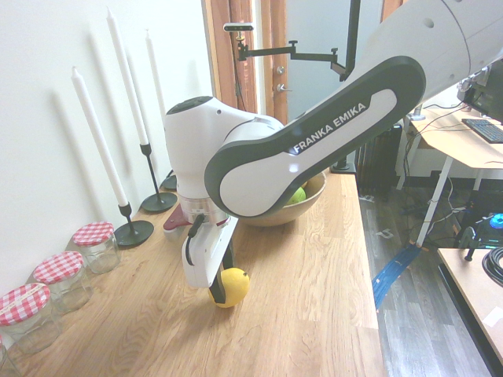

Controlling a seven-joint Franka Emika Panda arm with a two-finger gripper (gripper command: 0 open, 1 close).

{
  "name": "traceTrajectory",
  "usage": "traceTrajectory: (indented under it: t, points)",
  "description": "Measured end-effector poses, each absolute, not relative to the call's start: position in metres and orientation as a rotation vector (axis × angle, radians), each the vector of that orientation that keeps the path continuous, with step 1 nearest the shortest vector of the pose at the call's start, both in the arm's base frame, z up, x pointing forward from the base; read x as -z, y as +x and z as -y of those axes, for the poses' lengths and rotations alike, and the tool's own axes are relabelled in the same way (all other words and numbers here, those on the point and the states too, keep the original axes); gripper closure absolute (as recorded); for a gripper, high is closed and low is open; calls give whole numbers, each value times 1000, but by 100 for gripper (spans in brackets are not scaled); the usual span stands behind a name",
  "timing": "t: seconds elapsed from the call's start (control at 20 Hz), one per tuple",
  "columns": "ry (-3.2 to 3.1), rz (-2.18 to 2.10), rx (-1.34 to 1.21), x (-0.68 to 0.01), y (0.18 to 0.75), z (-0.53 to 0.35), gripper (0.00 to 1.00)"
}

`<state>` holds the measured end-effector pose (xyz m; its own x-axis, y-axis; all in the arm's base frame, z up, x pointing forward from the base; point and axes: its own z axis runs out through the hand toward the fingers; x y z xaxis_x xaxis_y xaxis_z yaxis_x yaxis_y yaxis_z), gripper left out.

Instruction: Take mango out of the basket

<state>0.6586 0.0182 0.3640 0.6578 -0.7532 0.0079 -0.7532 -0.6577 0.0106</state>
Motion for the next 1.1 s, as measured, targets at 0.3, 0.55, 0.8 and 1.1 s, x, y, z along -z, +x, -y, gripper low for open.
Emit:
traceTrajectory:
  t: [0.3, 0.55, 0.8, 1.1]
  points:
    - [2843, 1320, -23, -371, 663, -18, 0]
    - [2842, 1321, -23, -373, 664, -17, 0]
    - [2842, 1321, -23, -375, 664, -18, 0]
    - [2845, 1326, -32, -380, 666, -17, 0]
